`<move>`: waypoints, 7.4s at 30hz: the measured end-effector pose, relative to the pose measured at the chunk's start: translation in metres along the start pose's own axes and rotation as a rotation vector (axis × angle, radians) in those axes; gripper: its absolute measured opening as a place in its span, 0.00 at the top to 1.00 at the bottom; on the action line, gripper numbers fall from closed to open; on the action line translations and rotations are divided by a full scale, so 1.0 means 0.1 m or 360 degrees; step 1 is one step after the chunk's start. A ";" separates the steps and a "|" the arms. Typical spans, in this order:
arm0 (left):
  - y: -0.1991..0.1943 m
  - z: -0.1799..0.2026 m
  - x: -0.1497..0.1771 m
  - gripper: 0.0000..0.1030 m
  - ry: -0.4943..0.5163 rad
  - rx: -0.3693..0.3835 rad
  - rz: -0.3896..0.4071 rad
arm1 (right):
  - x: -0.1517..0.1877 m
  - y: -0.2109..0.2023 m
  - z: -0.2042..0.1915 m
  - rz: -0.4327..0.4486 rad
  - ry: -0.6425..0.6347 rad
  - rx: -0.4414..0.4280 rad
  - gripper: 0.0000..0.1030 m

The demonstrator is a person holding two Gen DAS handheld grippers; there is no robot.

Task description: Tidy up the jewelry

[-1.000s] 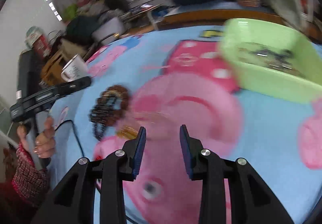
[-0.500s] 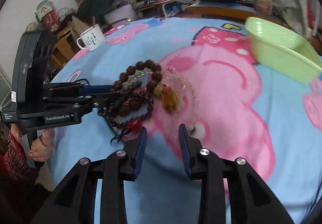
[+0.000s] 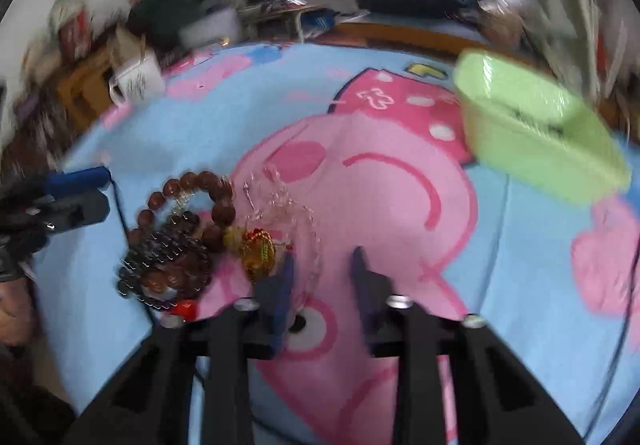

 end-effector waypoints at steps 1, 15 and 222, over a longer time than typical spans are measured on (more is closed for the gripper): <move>0.00 0.04 0.02 0.54 0.0022 0.0002 -0.0001 | 0.00 0.00 0.02 -0.0010 -0.0021 0.0002 1.00; 0.75 1.42 -0.16 0.37 0.0631 0.0137 -0.0082 | 0.73 -0.77 1.35 0.0150 0.0543 0.0237 1.00; 0.87 1.30 0.08 0.89 0.0373 0.0290 -0.0185 | 0.55 -0.54 0.71 0.0122 0.0302 0.0026 1.00</move>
Point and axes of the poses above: each gripper's, at about its wrist camera, not at the fingertips, and y roughly the way its jaws point, z to its right, x to its underside, the point moved 7 cm from there along y, roughly the way its jaws point, and after that the axes turned 5 degrees about z, right-handed, at the moved point
